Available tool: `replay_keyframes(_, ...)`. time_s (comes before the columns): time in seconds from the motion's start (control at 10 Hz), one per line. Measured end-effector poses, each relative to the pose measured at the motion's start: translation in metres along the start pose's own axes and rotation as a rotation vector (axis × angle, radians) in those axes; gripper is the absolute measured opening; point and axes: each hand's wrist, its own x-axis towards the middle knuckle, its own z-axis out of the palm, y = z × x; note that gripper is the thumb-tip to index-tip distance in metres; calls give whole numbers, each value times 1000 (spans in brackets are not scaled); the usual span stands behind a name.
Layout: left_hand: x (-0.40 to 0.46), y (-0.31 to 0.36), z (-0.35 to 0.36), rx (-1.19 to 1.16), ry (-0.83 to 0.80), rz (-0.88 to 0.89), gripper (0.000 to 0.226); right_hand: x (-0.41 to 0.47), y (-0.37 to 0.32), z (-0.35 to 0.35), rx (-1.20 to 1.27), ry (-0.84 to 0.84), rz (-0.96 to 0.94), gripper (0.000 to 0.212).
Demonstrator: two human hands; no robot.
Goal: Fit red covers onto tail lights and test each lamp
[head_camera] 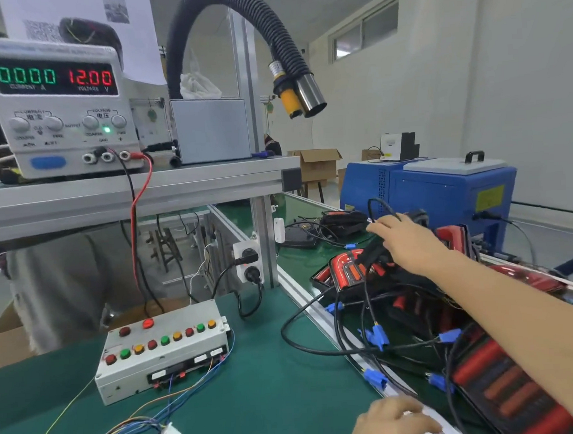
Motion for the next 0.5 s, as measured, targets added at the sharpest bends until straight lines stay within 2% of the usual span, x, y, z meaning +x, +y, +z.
replay_keyframes(0.1,-12,-9,4,-17,10,0,35,0,4,-4,-86,-53,24,56)
replay_keyframes(0.2,-13,-1,-10,-27,-6,-12,34,1,-2,-11,-212,-107,-14,53)
replay_keyframes(0.4,-24,12,-28,-43,-62,2,34,7,-18,-22,-389,-92,-101,52)
replay_keyframes(0.5,-36,11,-40,-81,-96,-100,33,4,-19,-25,-445,-125,-169,53)
